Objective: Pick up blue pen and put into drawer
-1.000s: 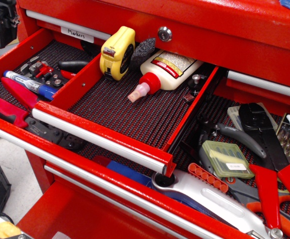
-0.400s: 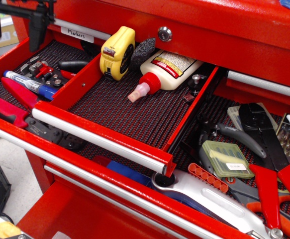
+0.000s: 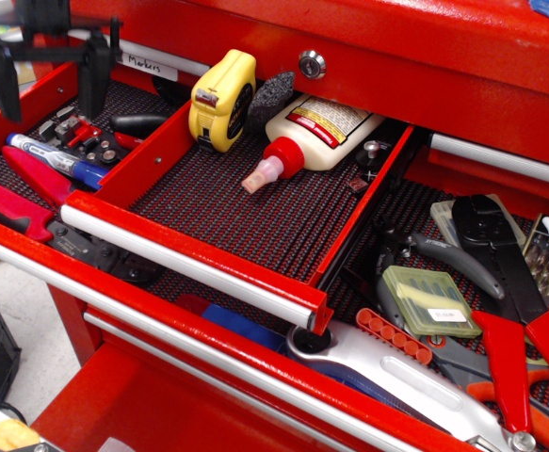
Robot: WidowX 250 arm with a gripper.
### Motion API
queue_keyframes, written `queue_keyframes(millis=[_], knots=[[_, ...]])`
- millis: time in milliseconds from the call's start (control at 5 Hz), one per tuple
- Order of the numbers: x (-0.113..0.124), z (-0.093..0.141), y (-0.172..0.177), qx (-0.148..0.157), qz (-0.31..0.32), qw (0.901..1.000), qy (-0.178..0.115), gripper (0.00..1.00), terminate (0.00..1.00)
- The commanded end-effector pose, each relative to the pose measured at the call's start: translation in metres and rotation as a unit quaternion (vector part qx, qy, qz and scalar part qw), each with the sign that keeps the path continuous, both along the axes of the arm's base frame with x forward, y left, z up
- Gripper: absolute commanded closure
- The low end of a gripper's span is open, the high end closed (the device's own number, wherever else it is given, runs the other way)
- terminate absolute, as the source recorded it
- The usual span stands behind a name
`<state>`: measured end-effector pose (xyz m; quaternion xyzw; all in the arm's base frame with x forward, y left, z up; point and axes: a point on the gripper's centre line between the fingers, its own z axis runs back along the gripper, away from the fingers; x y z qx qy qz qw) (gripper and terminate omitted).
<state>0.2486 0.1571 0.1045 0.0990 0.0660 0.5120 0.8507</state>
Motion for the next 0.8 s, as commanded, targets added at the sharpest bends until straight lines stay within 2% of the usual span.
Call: queue_keyframes(millis=[0, 200, 600], knots=[[0.006, -0.011, 0.002, 0.066, 0.031, 0.9968, -0.033, 0.00, 0.00], [0.009, -0.023, 0.002, 0.079, 0.039, 0.9952, -0.043, 0.00, 0.00], [0.009, -0.043, 0.012, 0.080, 0.030, 0.9945, -0.061, 0.00, 0.00]])
